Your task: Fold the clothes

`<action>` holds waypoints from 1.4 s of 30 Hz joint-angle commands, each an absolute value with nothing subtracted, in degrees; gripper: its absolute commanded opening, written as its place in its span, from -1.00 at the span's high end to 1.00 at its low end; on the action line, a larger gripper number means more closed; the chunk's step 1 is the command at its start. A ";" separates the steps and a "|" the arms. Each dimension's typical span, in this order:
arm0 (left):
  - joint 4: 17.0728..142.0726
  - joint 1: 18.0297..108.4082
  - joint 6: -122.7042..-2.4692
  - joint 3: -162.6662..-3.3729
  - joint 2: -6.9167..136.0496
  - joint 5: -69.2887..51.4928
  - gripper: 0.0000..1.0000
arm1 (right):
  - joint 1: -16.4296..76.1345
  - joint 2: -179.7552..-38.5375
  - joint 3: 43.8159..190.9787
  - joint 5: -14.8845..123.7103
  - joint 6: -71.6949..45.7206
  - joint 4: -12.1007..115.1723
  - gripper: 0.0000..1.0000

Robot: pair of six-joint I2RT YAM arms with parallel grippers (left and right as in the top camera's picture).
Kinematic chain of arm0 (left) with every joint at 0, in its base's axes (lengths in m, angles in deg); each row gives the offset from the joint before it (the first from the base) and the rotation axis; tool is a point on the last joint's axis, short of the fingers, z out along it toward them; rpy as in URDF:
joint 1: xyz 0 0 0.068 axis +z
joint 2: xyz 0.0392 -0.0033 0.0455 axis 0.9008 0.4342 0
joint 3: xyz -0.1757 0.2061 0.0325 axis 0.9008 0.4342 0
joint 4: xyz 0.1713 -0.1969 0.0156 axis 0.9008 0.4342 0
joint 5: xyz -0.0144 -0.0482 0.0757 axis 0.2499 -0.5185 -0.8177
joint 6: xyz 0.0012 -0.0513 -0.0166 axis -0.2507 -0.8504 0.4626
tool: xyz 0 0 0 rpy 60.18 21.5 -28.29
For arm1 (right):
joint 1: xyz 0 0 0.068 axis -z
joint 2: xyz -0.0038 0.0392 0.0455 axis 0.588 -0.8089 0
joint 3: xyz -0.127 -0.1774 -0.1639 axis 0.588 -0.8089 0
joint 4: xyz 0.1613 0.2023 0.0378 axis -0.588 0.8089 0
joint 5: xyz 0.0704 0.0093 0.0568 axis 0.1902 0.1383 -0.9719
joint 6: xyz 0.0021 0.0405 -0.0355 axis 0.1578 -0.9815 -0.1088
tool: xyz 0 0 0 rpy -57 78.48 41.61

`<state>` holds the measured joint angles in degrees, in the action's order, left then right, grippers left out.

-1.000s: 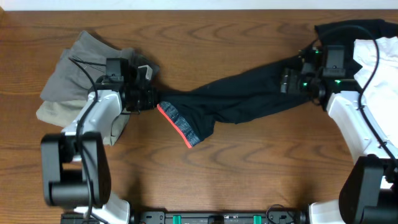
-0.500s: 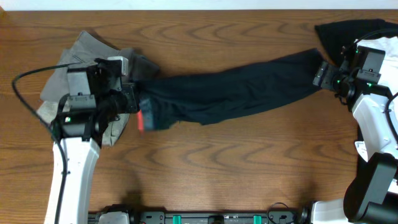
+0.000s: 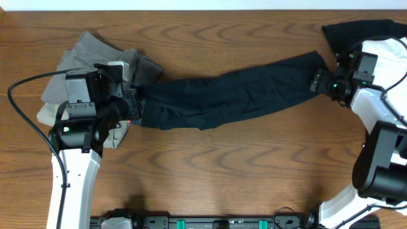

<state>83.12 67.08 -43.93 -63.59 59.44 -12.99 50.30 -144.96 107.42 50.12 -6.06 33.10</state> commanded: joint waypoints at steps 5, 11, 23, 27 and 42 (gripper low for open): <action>83.28 67.25 -43.52 -65.05 58.81 -13.68 0.88 | 50.52 -149.16 107.57 48.48 -4.57 26.21 -0.71; 83.30 67.25 -43.54 -65.05 58.81 -13.66 0.88 | 50.41 -154.25 107.57 45.42 -6.15 18.54 -0.65; 83.10 67.25 -43.56 -65.05 58.81 -13.66 0.86 | 51.06 -154.64 107.59 39.28 -14.04 9.21 0.83; 83.10 67.25 -43.58 -65.05 58.81 -13.64 0.86 | 52.22 -148.41 107.59 38.42 -14.91 10.83 0.95; 82.93 67.25 -43.56 -65.27 54.28 -13.62 0.86 | 62.32 -113.35 107.59 41.68 -16.05 23.02 0.98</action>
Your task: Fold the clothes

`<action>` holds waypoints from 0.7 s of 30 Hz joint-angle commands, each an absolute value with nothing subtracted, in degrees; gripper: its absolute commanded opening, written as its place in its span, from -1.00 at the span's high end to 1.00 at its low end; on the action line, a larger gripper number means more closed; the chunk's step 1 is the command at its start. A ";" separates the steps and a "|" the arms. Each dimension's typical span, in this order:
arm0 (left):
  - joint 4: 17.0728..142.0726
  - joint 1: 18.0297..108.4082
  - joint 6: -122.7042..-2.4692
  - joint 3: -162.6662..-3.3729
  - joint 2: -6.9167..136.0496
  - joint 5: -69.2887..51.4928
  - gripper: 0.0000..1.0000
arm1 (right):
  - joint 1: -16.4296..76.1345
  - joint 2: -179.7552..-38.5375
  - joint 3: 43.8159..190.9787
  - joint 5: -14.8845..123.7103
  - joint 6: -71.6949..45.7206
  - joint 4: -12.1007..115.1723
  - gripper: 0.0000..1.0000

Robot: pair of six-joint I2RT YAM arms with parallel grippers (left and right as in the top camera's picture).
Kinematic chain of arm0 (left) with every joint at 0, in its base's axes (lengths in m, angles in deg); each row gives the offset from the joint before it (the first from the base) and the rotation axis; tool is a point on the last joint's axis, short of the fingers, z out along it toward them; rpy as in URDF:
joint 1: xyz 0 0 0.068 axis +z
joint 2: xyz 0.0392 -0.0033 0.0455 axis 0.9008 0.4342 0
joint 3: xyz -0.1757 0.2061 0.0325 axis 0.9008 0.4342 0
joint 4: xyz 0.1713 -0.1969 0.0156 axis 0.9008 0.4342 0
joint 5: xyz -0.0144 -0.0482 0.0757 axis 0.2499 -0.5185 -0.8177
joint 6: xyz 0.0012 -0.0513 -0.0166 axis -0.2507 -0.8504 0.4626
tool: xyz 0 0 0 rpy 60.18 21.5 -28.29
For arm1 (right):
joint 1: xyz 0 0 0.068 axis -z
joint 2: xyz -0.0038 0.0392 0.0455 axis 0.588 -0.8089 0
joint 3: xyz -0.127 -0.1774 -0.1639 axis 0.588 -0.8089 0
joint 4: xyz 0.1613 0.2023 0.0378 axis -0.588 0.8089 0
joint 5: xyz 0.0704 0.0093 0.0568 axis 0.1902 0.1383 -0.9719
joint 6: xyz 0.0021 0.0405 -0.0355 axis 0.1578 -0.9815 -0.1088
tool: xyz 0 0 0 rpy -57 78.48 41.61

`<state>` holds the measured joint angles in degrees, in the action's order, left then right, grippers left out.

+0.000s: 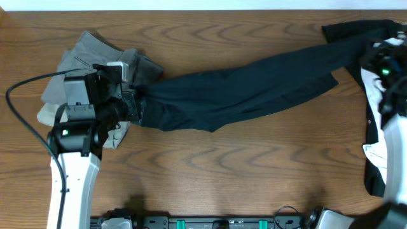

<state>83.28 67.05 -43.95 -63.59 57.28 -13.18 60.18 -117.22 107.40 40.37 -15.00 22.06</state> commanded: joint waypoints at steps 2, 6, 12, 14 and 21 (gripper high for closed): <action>82.56 67.25 -43.58 -65.45 52.32 -12.42 0.87 | 63.89 -110.12 107.59 41.68 -16.40 24.14 0.98; 82.38 67.08 -43.95 -67.11 48.75 -6.62 0.87 | 65.97 -105.46 107.59 41.68 -19.65 24.75 0.99; 82.77 63.56 -45.72 -74.69 44.27 -2.17 0.88 | 68.35 -99.17 107.86 41.64 -23.87 24.03 0.98; 82.95 61.28 -45.72 -78.23 43.42 -2.21 0.88 | 68.92 -97.31 108.75 40.79 -23.89 24.25 0.98; 86.01 57.31 -45.48 -94.32 43.00 -2.62 0.88 | 70.25 -91.72 117.60 40.61 -23.89 30.54 0.98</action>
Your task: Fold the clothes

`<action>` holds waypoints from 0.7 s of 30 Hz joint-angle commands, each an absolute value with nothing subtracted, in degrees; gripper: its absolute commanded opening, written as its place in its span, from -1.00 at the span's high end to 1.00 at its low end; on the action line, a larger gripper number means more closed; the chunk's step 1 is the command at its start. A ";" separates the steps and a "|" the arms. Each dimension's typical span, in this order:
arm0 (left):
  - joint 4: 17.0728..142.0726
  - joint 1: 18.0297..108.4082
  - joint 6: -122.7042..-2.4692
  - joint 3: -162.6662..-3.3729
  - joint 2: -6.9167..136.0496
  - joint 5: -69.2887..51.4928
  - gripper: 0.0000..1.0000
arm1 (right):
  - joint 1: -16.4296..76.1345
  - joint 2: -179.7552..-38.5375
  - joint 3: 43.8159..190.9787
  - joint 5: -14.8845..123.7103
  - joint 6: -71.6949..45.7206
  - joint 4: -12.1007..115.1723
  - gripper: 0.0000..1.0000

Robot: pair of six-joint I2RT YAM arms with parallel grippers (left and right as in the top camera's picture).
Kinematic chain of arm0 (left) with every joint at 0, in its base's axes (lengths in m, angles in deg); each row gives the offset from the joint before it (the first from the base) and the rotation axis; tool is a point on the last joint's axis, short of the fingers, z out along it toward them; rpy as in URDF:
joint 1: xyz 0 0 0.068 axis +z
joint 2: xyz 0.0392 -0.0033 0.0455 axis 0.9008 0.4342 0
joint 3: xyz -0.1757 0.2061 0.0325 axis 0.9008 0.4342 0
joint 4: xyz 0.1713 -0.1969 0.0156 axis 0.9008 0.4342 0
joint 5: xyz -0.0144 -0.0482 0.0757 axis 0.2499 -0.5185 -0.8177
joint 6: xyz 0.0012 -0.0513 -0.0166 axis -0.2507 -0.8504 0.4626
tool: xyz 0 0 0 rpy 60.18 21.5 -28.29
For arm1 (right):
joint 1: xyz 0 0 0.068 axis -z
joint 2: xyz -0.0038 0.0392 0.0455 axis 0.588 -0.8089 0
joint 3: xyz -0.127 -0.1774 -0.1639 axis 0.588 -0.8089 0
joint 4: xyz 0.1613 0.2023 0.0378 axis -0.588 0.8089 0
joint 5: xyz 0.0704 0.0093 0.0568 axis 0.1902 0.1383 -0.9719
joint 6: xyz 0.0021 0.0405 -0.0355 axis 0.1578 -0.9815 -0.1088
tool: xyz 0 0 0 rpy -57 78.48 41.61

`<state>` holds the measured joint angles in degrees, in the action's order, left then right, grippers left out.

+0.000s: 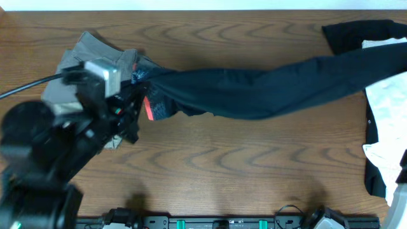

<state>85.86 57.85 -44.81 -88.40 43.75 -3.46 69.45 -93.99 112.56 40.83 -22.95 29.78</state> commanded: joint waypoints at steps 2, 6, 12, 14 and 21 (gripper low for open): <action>87.95 57.33 -45.02 -99.81 43.00 -2.65 0.89 | 70.63 -91.45 121.95 40.61 -23.87 33.32 0.98; 93.48 57.33 -43.49 -109.95 43.00 -3.52 0.88 | 70.82 -91.76 129.71 44.02 -23.68 37.93 0.98; 103.04 57.33 -42.66 -118.03 43.00 -17.33 0.88 | 70.95 -93.29 135.37 49.35 -23.65 40.27 0.98; 105.37 57.33 -42.73 -117.71 43.46 -22.71 0.88 | 70.93 -94.62 135.37 50.31 -23.59 41.12 0.98; 108.74 57.33 -42.69 -115.02 51.90 -28.24 0.89 | 70.87 -105.31 135.37 47.91 -21.66 46.74 0.98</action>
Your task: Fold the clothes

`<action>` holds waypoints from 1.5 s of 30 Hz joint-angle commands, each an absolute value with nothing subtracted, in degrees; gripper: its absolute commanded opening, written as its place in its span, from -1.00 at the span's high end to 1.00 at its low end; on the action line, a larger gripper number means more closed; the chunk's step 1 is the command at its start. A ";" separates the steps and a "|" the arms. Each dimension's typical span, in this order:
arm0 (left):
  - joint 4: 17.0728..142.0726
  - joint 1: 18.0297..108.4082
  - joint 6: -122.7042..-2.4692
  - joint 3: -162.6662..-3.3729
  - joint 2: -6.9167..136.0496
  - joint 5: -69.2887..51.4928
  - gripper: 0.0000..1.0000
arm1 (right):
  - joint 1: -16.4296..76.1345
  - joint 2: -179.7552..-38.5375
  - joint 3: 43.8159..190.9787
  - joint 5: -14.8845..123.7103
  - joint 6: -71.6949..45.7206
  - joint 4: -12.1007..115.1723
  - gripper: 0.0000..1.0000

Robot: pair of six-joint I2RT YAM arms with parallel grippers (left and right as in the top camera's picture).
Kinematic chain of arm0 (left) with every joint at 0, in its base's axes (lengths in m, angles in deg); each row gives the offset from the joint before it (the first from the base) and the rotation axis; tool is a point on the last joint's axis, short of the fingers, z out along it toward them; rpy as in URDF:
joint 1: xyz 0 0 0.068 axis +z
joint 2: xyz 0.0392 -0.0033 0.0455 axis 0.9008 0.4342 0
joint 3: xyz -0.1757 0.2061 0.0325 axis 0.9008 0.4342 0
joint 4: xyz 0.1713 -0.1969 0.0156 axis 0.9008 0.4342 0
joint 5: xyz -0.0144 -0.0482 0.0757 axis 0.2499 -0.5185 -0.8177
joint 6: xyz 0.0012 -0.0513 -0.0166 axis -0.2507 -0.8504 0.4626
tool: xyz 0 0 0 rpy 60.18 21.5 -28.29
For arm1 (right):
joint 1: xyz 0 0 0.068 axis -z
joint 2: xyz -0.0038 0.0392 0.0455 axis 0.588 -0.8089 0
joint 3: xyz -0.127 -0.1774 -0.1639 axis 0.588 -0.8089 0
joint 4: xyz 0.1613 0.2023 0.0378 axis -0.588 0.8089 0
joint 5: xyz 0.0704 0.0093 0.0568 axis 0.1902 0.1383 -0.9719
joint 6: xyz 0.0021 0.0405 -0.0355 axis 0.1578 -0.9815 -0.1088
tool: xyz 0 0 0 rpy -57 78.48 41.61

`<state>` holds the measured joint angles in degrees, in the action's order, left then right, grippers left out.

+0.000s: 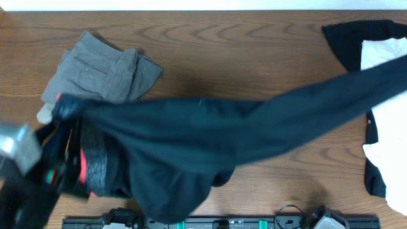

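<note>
A long dark navy garment [210, 137] hangs in the air, stretched from the lower left to the right edge of the overhead view. It is close to the camera and covers much of the table. Its left end shows a grey band and a red patch. My left gripper [62, 124] is at that end, blurred and raised, shut on the cloth. The garment's right end runs out of the picture, and my right gripper is out of view with it.
A folded grey pair of trousers [102, 70] lies at the back left of the wooden table [254, 38]. A black cloth [346, 35] and a white cloth [388, 121] lie piled at the right edge.
The dark garment is now much higher and nearer the camera, spreading wide over the table. My left gripper has moved from beside the grey trousers to the front left, still holding the cloth.
The dark garment first lay along the table with a gripper at each end. Then its right end was pulled farther right and my right arm left the picture. Then the left end was off the table, and now the whole garment hangs stretched in the air.
</note>
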<state>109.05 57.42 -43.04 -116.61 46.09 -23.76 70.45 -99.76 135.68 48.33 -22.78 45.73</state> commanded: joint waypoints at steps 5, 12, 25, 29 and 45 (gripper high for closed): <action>106.07 57.31 -40.26 -114.73 65.08 -25.88 0.88 | 70.06 -116.00 135.37 36.63 -19.30 46.43 0.98; 97.51 57.33 -39.28 -114.73 89.36 -23.48 0.88 | 65.23 -130.82 135.37 33.07 -12.42 46.80 0.91; 92.24 58.12 -39.63 -114.76 109.01 -27.17 -0.43 | 61.77 -146.71 135.35 35.43 -4.35 48.66 -0.19; 95.56 58.47 -39.45 -114.78 105.32 -27.15 -0.60 | 62.21 -146.60 135.35 35.19 -3.65 51.63 -0.22; 116.89 58.47 -39.49 -113.64 100.05 -26.95 -0.64 | 49.49 -146.88 132.47 32.70 2.90 68.14 -0.24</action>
<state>115.54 58.22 -39.82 -114.08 98.72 -26.43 53.93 -147.82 134.22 35.12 -0.18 67.15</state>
